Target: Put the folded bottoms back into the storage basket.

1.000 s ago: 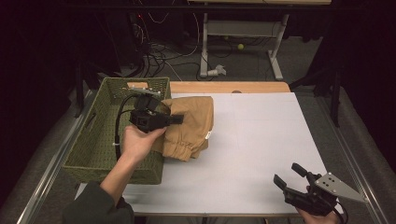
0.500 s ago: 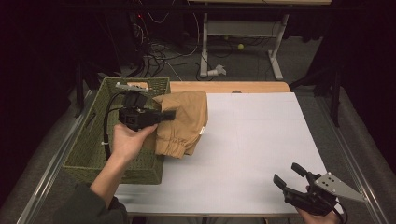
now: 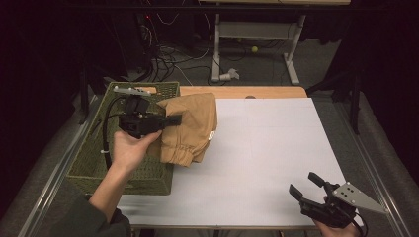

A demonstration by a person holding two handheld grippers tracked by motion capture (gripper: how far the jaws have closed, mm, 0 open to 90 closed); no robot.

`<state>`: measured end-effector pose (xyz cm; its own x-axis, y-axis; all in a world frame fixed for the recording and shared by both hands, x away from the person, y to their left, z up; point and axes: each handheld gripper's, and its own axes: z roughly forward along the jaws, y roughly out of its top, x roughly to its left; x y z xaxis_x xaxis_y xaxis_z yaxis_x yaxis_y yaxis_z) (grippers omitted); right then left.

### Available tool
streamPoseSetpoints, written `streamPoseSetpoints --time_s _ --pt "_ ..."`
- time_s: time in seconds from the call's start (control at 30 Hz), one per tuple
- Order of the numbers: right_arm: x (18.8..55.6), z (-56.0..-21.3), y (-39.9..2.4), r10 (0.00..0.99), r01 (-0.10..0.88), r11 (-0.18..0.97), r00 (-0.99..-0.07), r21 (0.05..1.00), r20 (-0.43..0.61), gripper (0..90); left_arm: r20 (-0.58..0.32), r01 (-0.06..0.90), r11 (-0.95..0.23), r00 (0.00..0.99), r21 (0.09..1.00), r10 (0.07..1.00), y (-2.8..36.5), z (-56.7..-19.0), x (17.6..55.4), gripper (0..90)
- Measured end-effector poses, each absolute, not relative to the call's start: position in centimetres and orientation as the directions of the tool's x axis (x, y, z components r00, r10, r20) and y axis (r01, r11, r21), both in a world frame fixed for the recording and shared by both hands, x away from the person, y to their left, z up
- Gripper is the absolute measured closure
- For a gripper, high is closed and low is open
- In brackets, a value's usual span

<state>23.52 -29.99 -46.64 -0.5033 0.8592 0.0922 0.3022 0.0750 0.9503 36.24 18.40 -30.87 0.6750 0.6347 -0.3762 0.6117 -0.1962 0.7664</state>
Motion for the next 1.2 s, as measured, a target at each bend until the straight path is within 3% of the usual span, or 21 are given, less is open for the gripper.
streamPoseSetpoints --time_s 0.8,1.2 --pt "23.6 -46.6 -29.9 0.860 0.303 0.080 -0.503 0.950 0.088 22.0 -0.367 0.554 -0.054 0.619 0.831 0.694 26.5 -26.7 32.7 81.8" --pt "23.7 -46.7 -29.8 0.861 0.307 0.081 -0.501 0.948 0.089 22.0 -0.387 0.580 0.000 0.543 0.815 0.745 30.1 -27.7 32.8 81.8"
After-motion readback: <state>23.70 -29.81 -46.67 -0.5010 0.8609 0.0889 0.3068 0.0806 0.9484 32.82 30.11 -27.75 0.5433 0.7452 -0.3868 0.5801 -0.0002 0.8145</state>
